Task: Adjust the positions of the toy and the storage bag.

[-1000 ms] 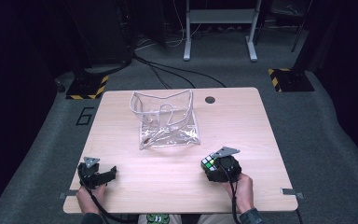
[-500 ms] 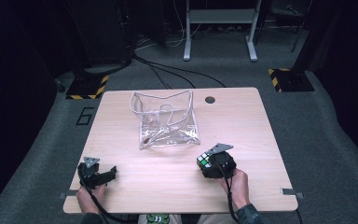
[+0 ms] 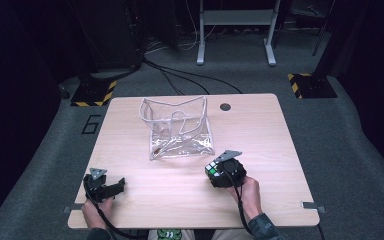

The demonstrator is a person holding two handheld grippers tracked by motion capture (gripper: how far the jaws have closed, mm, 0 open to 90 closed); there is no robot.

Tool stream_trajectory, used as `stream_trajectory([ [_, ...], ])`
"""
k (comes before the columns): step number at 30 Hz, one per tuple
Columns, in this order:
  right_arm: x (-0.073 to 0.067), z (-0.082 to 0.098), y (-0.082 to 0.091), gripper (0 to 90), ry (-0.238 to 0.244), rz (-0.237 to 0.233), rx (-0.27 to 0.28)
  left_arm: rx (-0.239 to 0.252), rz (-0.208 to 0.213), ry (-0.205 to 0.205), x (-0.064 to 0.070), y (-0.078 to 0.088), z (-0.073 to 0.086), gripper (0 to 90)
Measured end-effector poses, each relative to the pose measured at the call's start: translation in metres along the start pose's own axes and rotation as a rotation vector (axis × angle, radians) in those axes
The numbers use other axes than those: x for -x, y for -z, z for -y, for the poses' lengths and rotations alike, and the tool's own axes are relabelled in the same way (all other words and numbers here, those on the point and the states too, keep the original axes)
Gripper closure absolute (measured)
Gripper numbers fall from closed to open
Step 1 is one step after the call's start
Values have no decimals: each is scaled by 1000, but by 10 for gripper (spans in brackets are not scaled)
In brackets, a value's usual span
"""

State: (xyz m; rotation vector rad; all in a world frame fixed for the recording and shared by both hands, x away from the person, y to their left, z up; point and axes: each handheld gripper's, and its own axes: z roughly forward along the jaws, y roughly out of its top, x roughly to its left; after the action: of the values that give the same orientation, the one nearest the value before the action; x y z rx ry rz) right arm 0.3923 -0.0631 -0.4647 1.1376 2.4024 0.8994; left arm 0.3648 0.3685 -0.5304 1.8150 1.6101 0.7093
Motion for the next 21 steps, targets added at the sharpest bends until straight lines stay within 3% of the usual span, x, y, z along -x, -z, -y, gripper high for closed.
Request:
stream_trajectory([
  [21, -15, -13, -29, 333, 46, -38, -29, 0, 0, 0, 0, 0, 0, 138],
])
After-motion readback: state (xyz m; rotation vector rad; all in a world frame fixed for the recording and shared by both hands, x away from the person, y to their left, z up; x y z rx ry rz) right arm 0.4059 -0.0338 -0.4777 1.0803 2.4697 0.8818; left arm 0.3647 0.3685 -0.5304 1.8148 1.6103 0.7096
